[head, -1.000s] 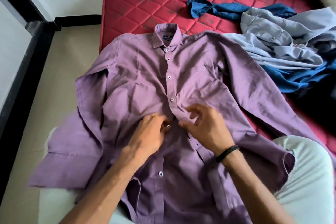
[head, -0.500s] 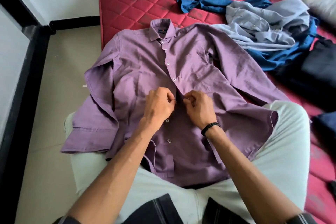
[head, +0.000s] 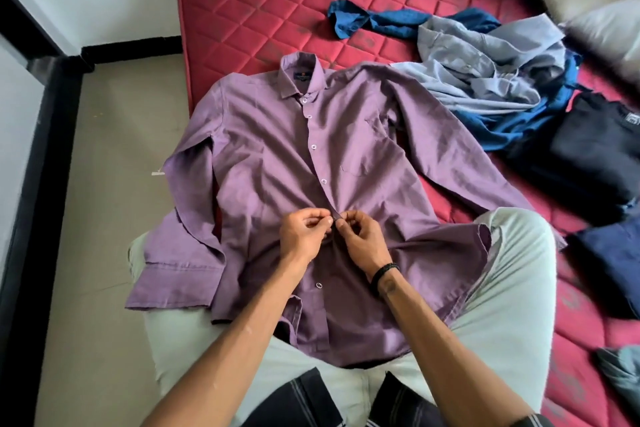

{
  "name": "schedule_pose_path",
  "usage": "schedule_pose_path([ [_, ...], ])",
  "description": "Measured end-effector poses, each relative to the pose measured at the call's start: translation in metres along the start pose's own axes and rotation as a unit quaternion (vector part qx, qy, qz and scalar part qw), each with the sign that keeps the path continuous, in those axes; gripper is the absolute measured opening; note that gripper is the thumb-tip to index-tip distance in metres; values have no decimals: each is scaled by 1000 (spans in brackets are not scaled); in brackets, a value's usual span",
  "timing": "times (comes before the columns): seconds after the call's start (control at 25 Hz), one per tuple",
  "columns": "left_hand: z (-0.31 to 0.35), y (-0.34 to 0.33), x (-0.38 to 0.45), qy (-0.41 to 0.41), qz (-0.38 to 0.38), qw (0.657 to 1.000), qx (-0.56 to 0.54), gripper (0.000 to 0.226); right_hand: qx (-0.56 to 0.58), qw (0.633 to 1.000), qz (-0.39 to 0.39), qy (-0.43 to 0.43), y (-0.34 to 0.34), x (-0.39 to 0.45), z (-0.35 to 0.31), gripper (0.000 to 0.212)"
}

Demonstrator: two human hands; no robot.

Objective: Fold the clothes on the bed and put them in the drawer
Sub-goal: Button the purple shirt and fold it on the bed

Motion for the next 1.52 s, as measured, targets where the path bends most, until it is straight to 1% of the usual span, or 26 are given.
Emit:
schedule_pose_path([
  [0.08,-3,0,3,4,9,1000,-15,13,5,1000,18,1,-1,1,7,5],
  [0.24,-3,0,-3,13,12,999,-49,8,13,997,77,8,-4,-2,12,2],
  [0.36,-4,1,-2,8,12,998,-53,9,12,996,84,9,-7,-4,15,2],
  [0.6,-7,2,-1,18,7,999,-29,12,55,995,87,-1,-4,-2,24,9],
  [0.64,-8,2,-2,-5,23,1000,-5,10,34,995,91,11,-5,-4,23,10],
  [0.68,-8,1,-2,-48,51,997,40,9,-3,995,94,25,-5,-5,20,10],
  [0.76,-7,-1,-7,-127,91,980,127,10,-66,992,94,43,-6,-7,15,10],
  [0.8,-7,-1,-7,-135,92,978,129,10,-75,992,93,48,-6,-7,13,10],
  [0.88,-9,1,-4,-103,62,989,88,15,-71,993,88,46,-5,-7,14,10],
  [0.96,-13,3,1,-70,30,995,62,18,-46,996,74,24,-4,-3,20,10],
  [1.04,-17,5,4,-55,17,997,47,15,-14,998,57,2,-3,0,23,5],
  [1.16,-17,3,7,-13,0,1000,-8,16,58,998,24,-12,1,2,19,14],
  [1.24,-15,1,5,7,2,999,-32,14,111,993,3,-35,3,4,15,12],
  [1.28,-13,1,3,15,7,999,-46,14,110,993,-1,-39,2,4,13,9],
  [1.36,-12,1,2,32,16,997,-72,14,50,998,15,-33,-2,5,9,3],
  [1.44,-13,3,1,43,3,995,-94,14,-12,998,55,-19,-8,-1,7,7],
  [1.52,-13,3,2,46,-8,995,-87,12,-45,995,89,4,-11,-6,5,7],
])
Point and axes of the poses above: each hand's wrist, its own x-axis towards the middle knuckle, its own y-axis out of the back of the hand, z = x × y, the point moved 2 cm from there along x, towards the middle knuckle, and after that the axes turned 8 degrees about y, right-handed, at the moved point
